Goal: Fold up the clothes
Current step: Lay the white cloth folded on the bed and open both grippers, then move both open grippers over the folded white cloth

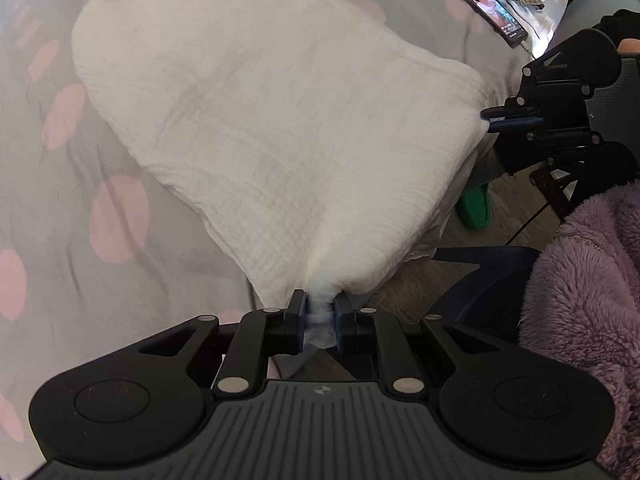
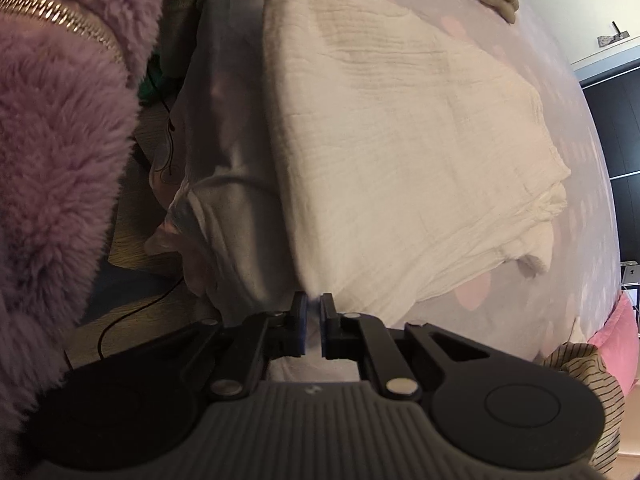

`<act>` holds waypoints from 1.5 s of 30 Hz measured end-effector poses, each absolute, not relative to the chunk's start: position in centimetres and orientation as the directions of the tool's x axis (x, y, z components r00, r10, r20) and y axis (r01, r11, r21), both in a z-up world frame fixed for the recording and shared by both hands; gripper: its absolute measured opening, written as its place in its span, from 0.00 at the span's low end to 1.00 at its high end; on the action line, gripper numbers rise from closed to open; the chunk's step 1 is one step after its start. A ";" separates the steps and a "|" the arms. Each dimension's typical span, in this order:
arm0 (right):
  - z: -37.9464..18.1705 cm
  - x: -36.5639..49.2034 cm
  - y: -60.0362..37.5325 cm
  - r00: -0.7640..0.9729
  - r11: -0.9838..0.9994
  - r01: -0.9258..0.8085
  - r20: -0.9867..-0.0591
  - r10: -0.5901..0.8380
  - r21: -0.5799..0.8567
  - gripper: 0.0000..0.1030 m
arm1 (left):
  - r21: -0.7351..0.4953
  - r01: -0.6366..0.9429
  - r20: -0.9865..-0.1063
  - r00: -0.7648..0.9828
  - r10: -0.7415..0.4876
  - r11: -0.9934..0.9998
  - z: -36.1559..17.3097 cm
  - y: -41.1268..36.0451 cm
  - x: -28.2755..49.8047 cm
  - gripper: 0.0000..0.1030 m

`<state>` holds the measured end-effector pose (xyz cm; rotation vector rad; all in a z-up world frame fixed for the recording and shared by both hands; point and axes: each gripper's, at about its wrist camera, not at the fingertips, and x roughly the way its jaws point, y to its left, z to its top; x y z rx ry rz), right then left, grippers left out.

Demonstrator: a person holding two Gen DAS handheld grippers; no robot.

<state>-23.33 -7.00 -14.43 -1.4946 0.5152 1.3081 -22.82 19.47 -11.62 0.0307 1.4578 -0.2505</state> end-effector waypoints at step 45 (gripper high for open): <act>-8.3 6.0 11.2 0.283 0.515 -0.853 -0.754 0.593 0.084 0.63 | -0.221 -0.427 -0.891 0.453 -0.004 0.877 -13.2 38.0 -8.7 0.23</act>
